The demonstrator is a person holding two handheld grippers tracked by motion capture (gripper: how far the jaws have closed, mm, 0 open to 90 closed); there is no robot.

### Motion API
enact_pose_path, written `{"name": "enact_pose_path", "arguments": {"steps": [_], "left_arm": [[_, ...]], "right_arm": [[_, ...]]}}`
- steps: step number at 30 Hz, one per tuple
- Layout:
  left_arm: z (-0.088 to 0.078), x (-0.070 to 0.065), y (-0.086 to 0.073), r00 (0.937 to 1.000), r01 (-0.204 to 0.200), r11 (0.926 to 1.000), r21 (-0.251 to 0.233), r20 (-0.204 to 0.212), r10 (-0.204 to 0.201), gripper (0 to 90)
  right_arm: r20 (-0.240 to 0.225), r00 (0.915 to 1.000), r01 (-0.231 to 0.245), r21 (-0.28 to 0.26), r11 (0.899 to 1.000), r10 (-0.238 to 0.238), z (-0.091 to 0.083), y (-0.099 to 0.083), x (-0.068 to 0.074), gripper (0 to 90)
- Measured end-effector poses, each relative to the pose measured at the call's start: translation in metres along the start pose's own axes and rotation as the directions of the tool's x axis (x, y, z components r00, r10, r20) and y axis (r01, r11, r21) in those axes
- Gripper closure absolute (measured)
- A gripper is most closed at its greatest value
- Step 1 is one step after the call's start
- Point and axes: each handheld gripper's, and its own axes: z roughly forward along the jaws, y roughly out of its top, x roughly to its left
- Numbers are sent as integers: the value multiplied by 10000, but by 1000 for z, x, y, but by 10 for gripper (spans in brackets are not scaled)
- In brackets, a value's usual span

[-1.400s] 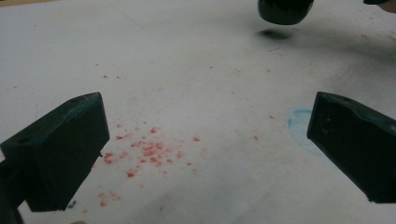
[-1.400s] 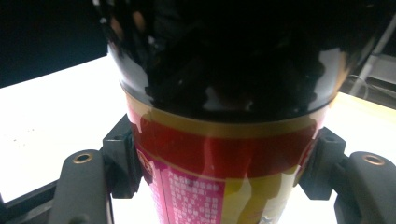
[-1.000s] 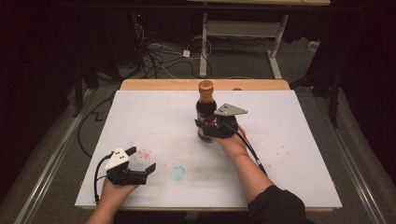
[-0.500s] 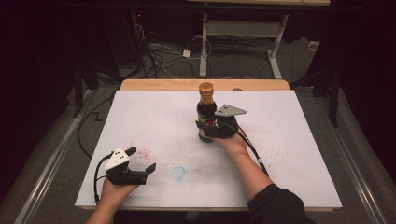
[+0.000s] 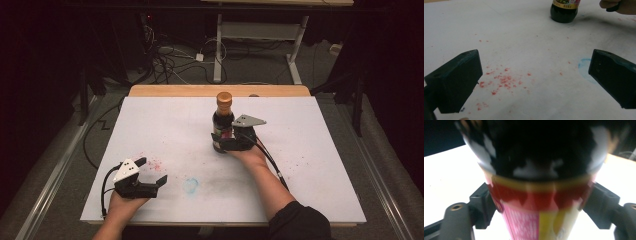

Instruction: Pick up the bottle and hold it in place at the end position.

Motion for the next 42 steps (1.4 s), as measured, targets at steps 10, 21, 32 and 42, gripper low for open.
{"name": "enact_pose_path", "arguments": {"steps": [10,21,32,42], "left_arm": [[3,-8,-1,9995,16,9999,157,305,-21,0],[20,-19,7,9973,510,9976,468,496,-533,0],[47,-25,11,9981,402,9986,331,457,-417,0],[71,-35,17,9978,185,9984,543,627,-219,0]], "right_arm": [[124,9993,-346,44,9994,345,-26,-12,0,175],[589,9976,-324,-459,9984,351,-69,-17,1,399],[795,9966,-164,-490,9987,203,-83,-17,3,645],[750,9969,-178,-525,9985,218,-94,-17,-1,845]]}}
